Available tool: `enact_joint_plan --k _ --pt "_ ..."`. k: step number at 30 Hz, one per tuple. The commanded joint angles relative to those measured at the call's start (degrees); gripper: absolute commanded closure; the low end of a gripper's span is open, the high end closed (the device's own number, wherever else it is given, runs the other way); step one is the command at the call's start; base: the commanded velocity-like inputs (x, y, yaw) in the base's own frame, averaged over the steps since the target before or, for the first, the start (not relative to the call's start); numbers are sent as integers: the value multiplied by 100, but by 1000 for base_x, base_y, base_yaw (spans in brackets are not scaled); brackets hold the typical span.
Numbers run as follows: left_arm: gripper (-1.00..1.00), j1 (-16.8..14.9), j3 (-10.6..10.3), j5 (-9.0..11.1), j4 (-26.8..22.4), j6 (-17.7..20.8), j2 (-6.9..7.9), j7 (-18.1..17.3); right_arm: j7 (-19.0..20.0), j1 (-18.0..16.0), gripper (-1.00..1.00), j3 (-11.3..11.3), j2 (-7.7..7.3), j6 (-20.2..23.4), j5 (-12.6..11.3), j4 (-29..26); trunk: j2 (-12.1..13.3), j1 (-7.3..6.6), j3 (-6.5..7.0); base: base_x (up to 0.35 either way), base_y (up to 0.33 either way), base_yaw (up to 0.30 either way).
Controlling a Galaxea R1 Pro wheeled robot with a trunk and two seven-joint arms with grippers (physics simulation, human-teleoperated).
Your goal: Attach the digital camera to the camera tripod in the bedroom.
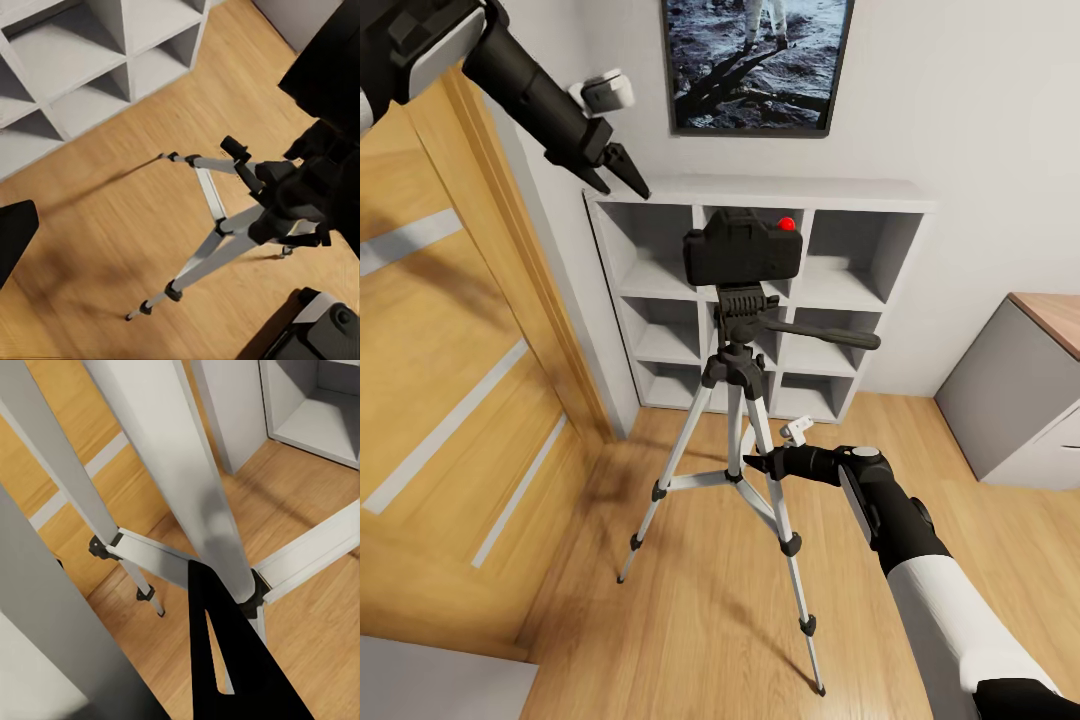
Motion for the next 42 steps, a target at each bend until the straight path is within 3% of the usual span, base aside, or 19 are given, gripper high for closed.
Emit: enact_joint_plan --k 1,5,10,13,15,16,18,21,24,26,30,31,33,34,36,37,38,39,42 --pt "-100 5 -28 8 27 39 5 -23 -86 -6 100 -7 2 -29 286 -4 -10 4 -11 0 0 0" --pt "-100 208 -30 -2 258 35 9 -16 -81 -6 100 -7 2 -29 286 -4 -10 4 -11 0 0 0" --pt "-100 1117 -37 -35 773 -11 10 63 -78 -6 100 -7 3 -31 291 -4 -10 4 -11 0 0 0" --pt "-100 1823 -38 -45 1088 -33 11 400 -79 -6 100 -7 6 -30 289 -4 -10 4 -11 0 0 0" --pt "-100 2115 -35 -47 1155 -39 12 633 -81 -6 100 -7 5 -33 287 -4 -10 4 -11 0 0 0" --pt "-100 2404 -33 -48 1198 -43 12 925 -81 -6 100 -7 4 -32 286 -4 -10 4 -11 0 0 0" --pt "-100 2674 -32 -47 1226 -46 12 1269 -80 -6 100 -7 5 -32 285 -4 -10 4 -11 0 0 0" --pt "-100 3162 -30 -31 1255 -48 9 2057 -83 -6 100 -7 8 -35 289 -4 -10 4 -11 0 0 0" --pt "-100 3767 -30 -13 1268 -58 3 3049 -80 -6 100 -7 11 -37 302 -4 -10 4 -11 0 0 0" --pt "-100 4031 -30 -8 1272 -96 -2 3410 -79 -6 100 -7 11 -37 305 -4 -10 4 -11 0 0 0" --pt "-100 5000 3 90 1292 -545 -7 4429 -84 -6 100 -5 14 -33 294 -4 -10 4 -11 0 0 0" --pt "-100 5133 9 143 1294 -637 -5 4534 -84 -6 100 -3 15 -32 292 -4 -10 4 -11 0 0 0" --pt "-100 5501 46 428 1299 -921 2 4786 -85 -6 100 -1 22 -30 288 -4 -10 4 -11 0 0 0" --pt "-100 5719 86 724 1310 -1102 12 4901 -82 -6 100 0 24 -30 288 -4 -10 4 -11 0 0 0" --pt "-100 5912 117 1082 1332 -1270 33 4981 -81 -6 100 1 26 -30 288 -4 -10 4 -11 0 0 0" --pt "-100 6168 144 1711 1355 -1527 89 5054 -79 -6 100 2 24 -29 287 -4 -10 4 -11 0 0 0" --pt "-100 6252 150 1929 1360 -1622 111 5069 -79 -6 100 2 23 -29 286 -4 -10 4 -11 0 0 0" --pt "-100 6418 156 2364 1368 -1832 151 5095 -78 -6 100 2 22 -29 285 -4 -10 4 -11 0 0 0" --pt "-100 6659 160 2957 1374 -2213 197 5144 -77 -6 100 2 21 -29 285 -4 -10 4 -11 0 0 0"
